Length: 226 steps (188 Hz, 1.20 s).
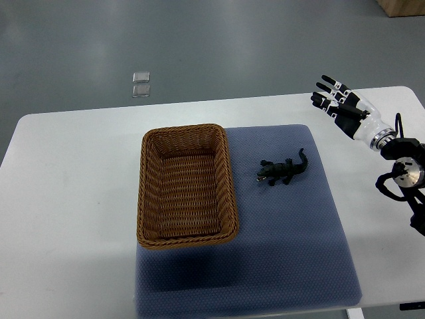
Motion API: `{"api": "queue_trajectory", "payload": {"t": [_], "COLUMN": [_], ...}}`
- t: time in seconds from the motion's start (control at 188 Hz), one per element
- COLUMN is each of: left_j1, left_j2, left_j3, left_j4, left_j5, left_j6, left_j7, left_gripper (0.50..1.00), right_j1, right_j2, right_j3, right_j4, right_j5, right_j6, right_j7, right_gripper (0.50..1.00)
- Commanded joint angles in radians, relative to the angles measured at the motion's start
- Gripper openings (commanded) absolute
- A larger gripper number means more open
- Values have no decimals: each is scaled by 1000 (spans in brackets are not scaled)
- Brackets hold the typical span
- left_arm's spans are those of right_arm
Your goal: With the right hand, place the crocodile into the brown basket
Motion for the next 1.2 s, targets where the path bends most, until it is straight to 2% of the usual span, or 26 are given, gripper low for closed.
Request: {"api": "queue_trajectory", "payload": {"t": [0.0,1.194], "left_j1": [-1,11], "left_j2": [0,0], "left_j3": [-1,-6], "left_j4": [-4,13], "left_j5": [-1,-3], "left_j6": [-1,1], "left_j7": [0,0], "left_gripper": [1000,1000], "right_j1": [0,16], "right_j2": [2,-11], "right_j3": [0,0], "right_j4": [0,9], "right_j5": [0,-3], "right_j6": [0,12], "right_j7": [0,2], "right_gripper": [928,930]}}
